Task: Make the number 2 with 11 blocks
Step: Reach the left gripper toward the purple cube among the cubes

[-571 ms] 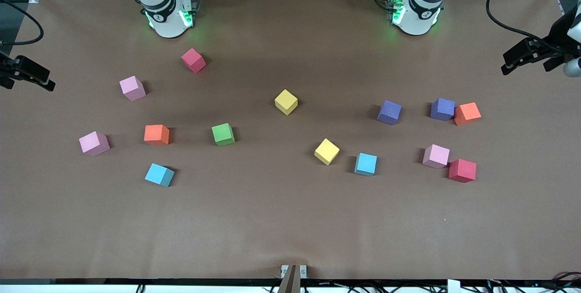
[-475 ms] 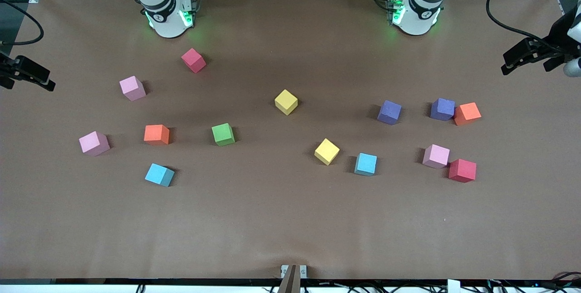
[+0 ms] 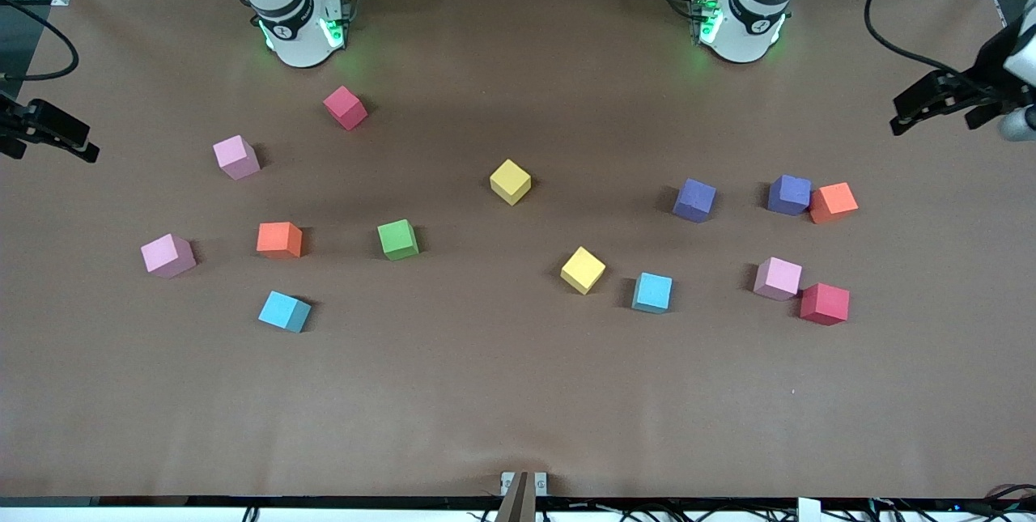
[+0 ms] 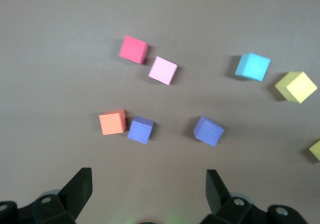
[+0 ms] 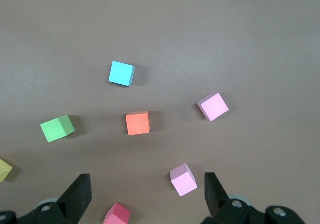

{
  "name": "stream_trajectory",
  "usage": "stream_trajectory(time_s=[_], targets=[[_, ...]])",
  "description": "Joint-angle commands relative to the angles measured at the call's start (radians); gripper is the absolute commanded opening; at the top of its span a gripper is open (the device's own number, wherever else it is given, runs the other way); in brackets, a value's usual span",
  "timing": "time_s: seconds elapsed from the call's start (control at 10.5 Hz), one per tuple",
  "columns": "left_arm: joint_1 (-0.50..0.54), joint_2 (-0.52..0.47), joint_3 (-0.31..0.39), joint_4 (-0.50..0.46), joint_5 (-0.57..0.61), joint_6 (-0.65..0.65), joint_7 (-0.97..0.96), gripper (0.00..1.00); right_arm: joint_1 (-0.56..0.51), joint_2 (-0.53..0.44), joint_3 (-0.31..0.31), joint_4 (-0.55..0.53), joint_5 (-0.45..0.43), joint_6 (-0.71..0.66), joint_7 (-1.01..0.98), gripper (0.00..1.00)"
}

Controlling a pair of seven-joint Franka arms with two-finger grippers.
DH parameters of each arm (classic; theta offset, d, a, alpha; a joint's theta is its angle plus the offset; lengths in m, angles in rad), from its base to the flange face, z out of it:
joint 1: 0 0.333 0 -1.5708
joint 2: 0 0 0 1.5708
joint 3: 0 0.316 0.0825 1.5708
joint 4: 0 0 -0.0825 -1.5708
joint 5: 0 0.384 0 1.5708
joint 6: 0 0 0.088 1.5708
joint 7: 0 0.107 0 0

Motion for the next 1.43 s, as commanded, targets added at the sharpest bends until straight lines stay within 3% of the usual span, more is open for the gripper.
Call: stream_trajectory(time_s=[0.0,0.19,0.38,0.67,0.95,1.33], targets=[[-0.001,0.029,-0.092,-0.054,-0.002,0.07,-0.073,1.0,0.001,-0.007,-0.002,-0.006,0.011,0.006,-0.004,1.0],[-0.006,0.095,-0.147,-0.097,-0.001,0.077,-0.108,1.0,0.001,-0.007,-0.002,-0.006,0.011,0.006,-0.004,1.0],[0.008,0.099,-0.208,-0.225,0.008,0.207,-0.11,1.0,0.001,-0.005,-0.001,-0.006,0.011,0.006,-0.004,1.0],[0.008,0.118,-0.242,-0.33,0.01,0.306,-0.11,1.0,0.004,-0.007,-0.001,-0.006,0.011,0.006,-0.004,1.0],[0.011,0.126,-0.276,-0.486,0.011,0.49,-0.111,1.0,0.004,-0.007,-0.002,-0.006,0.011,0.006,-0.004,1.0],[0.017,0.161,-0.275,-0.499,0.057,0.501,-0.111,1.0,0.014,-0.007,-0.001,-0.006,0.011,0.006,-0.004,1.0]])
